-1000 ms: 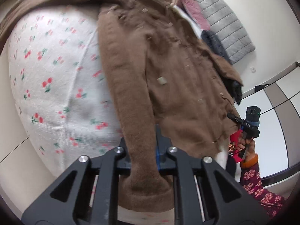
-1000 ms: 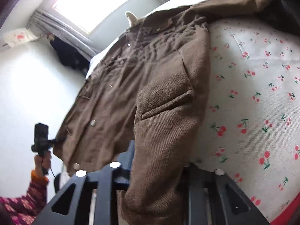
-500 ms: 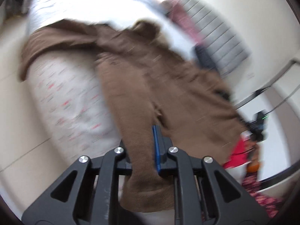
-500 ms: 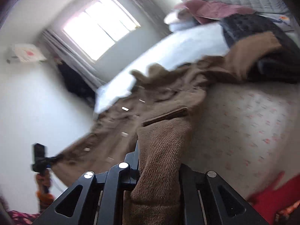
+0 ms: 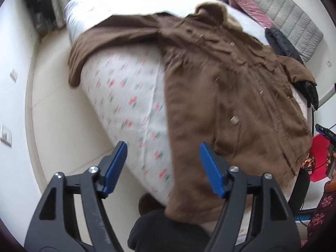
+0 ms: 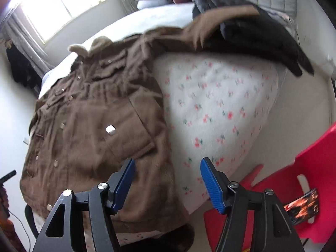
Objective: Fold large clothes
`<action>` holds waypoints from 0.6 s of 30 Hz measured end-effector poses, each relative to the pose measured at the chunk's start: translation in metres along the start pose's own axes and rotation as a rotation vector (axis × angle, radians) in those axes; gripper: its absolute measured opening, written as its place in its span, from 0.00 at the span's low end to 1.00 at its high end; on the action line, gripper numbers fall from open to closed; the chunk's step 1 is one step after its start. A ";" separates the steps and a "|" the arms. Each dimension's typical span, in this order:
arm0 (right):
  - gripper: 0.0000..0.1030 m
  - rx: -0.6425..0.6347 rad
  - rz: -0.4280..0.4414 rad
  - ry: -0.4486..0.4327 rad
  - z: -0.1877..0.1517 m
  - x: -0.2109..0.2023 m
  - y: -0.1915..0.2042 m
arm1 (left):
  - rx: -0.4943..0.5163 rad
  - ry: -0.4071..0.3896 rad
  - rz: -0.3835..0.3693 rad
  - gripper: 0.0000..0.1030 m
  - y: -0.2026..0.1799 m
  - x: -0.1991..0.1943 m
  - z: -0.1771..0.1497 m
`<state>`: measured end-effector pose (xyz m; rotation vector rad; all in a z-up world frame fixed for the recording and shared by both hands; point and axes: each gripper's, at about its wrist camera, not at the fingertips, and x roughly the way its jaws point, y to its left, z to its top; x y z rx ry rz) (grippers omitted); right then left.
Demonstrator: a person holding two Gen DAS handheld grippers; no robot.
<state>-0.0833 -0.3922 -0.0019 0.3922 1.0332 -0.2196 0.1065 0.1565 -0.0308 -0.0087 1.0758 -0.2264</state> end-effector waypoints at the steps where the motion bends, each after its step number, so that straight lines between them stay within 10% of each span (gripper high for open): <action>1: 0.66 -0.007 0.006 -0.015 0.001 -0.004 0.005 | 0.012 -0.009 -0.006 0.77 -0.007 -0.002 0.008; 18: 0.84 -0.168 0.076 -0.247 0.098 -0.028 0.165 | 0.193 -0.016 -0.034 0.82 -0.092 -0.013 0.147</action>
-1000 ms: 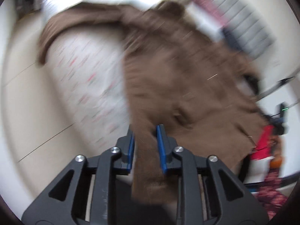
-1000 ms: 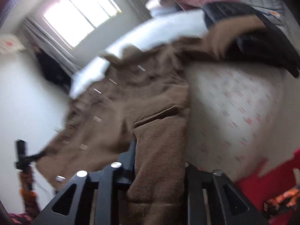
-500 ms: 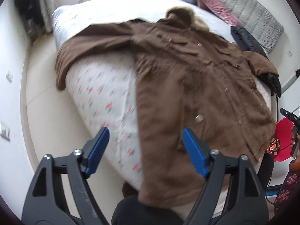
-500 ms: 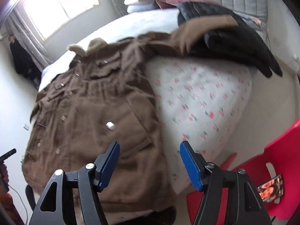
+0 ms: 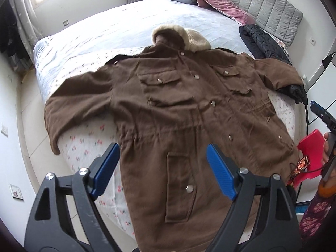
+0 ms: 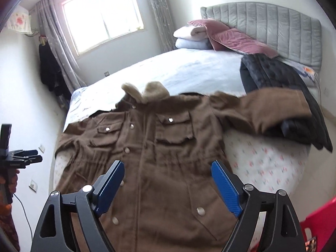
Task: Fold large clothes
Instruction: 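Move both grippers toward the beige fur collar of the jacket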
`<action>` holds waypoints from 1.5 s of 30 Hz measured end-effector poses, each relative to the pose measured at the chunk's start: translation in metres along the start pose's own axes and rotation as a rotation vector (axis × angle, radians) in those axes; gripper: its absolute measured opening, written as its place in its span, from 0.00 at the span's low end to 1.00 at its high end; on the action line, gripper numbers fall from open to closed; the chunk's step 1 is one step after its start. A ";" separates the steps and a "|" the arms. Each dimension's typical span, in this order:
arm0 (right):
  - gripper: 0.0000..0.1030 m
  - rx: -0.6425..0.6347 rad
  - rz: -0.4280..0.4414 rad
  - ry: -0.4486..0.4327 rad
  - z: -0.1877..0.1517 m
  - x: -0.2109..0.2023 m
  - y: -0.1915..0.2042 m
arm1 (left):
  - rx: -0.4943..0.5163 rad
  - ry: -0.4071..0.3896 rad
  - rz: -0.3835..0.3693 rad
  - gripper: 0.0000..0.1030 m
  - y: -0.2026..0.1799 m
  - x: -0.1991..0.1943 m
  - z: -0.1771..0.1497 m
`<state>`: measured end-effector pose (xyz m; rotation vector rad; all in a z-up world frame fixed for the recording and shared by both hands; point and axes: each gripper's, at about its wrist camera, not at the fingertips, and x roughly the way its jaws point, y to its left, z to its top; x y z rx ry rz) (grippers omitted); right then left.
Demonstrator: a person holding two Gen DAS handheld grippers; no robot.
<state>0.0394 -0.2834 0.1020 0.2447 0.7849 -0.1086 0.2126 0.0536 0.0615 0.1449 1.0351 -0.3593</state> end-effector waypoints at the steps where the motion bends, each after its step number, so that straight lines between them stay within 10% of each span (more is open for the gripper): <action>1: 0.84 -0.006 -0.003 -0.003 0.007 0.003 0.005 | 0.006 -0.002 -0.002 0.82 -0.003 -0.002 0.012; 11: 0.88 -0.011 0.012 -0.050 0.088 0.050 0.034 | 0.000 -0.095 0.049 0.88 -0.012 -0.004 0.121; 23: 0.90 0.064 0.014 -0.028 0.167 0.216 0.026 | -0.060 -0.156 0.145 0.90 -0.012 0.137 0.224; 38: 0.90 -0.050 -0.033 0.141 0.115 0.363 0.019 | -0.154 -0.054 0.126 0.90 -0.005 0.266 0.240; 45: 0.90 -0.038 0.002 0.145 0.113 0.366 0.012 | -0.189 -0.043 0.103 0.90 -0.009 0.287 0.232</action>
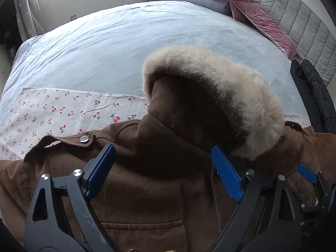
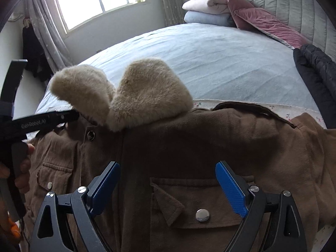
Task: Fold large clothes
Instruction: 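Move both grippers toward the beige fur collar of the jacket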
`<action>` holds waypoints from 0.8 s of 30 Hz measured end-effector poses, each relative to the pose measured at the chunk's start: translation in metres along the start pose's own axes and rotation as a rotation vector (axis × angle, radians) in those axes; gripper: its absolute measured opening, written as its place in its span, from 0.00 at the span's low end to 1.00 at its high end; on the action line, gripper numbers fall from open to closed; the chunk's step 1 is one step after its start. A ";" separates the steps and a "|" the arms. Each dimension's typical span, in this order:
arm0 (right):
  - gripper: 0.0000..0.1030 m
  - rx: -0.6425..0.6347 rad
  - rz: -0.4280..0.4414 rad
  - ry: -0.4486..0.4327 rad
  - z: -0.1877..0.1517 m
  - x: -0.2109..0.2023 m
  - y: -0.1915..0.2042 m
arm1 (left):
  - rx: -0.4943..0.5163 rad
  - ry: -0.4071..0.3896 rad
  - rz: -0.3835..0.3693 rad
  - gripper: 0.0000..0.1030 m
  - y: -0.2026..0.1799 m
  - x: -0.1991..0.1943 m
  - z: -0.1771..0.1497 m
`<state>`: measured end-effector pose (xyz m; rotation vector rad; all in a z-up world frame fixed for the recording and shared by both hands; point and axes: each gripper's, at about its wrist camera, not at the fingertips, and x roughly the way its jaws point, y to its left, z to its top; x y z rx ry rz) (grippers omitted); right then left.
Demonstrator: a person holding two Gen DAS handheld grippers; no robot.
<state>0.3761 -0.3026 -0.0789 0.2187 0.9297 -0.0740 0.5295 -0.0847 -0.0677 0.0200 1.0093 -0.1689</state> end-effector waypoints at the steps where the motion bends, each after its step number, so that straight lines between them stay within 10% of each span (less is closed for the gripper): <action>1: 0.90 0.007 0.000 0.003 0.000 0.000 -0.003 | -0.001 -0.014 -0.010 0.90 0.000 -0.001 -0.001; 16: 0.90 0.070 0.003 0.013 0.001 0.005 -0.017 | -0.141 -0.142 -0.395 0.82 0.026 -0.035 0.009; 23: 0.90 0.068 0.029 0.006 0.000 0.002 -0.016 | -0.099 -0.052 -0.342 0.79 -0.003 -0.019 0.035; 24: 0.90 0.071 0.031 0.007 0.001 0.003 -0.017 | -0.093 -0.047 -0.341 0.61 -0.003 -0.016 0.033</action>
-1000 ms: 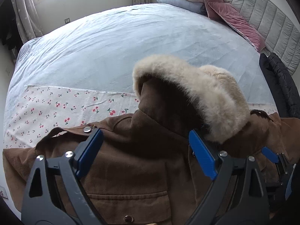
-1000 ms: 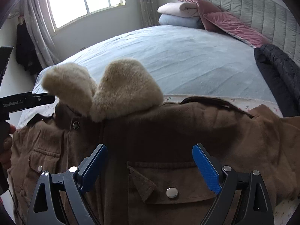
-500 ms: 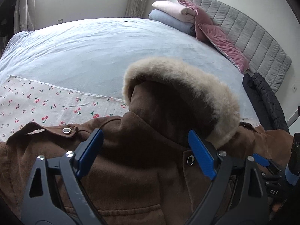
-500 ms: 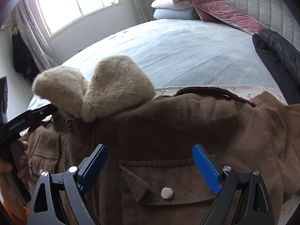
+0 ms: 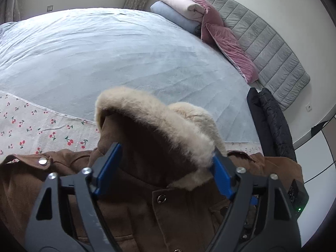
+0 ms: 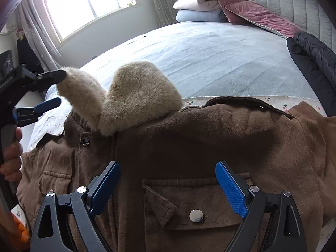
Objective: Fold large clothes
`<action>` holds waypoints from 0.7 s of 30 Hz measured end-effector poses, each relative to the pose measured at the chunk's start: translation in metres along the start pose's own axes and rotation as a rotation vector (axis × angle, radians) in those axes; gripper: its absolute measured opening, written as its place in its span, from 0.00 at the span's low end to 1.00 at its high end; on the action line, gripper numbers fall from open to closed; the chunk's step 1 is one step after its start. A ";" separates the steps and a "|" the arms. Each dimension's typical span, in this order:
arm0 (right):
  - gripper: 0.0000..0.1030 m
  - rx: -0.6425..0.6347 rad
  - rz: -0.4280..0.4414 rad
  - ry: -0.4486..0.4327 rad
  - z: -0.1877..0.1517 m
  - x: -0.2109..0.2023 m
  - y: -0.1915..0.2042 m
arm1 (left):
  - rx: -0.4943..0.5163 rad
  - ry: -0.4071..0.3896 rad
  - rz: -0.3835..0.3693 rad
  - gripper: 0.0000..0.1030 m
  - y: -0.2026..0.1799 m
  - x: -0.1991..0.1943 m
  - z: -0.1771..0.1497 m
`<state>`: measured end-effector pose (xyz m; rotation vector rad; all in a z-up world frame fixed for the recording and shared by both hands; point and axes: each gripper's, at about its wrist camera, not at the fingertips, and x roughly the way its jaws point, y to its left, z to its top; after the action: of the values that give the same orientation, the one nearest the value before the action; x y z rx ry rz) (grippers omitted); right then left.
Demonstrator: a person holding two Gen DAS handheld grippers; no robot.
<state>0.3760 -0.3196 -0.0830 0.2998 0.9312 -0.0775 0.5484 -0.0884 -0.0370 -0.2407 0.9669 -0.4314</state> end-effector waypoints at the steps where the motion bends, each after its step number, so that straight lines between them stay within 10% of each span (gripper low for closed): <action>1: 0.90 0.003 0.004 0.000 0.000 0.000 -0.001 | 0.006 0.006 -0.012 0.36 0.001 0.000 -0.004; 2: 0.90 0.007 0.006 -0.002 0.001 -0.001 -0.002 | 0.013 0.008 -0.035 0.15 0.002 -0.001 -0.008; 6: 0.90 0.023 0.009 -0.007 0.001 -0.002 -0.006 | 0.028 0.002 -0.024 0.15 0.020 -0.016 -0.037; 9: 0.90 0.028 0.006 -0.011 0.002 -0.002 -0.008 | 0.042 0.102 0.171 0.17 0.052 -0.001 -0.061; 11: 0.90 0.033 0.008 -0.008 0.001 -0.001 -0.009 | 0.057 0.179 0.230 0.26 0.066 0.011 -0.074; 21: 0.90 0.032 0.005 0.006 0.000 0.005 -0.008 | 0.212 0.031 0.375 0.81 0.001 -0.032 -0.013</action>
<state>0.3773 -0.3265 -0.0885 0.3321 0.9360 -0.0871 0.5219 -0.0725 -0.0206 0.1394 0.9636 -0.1898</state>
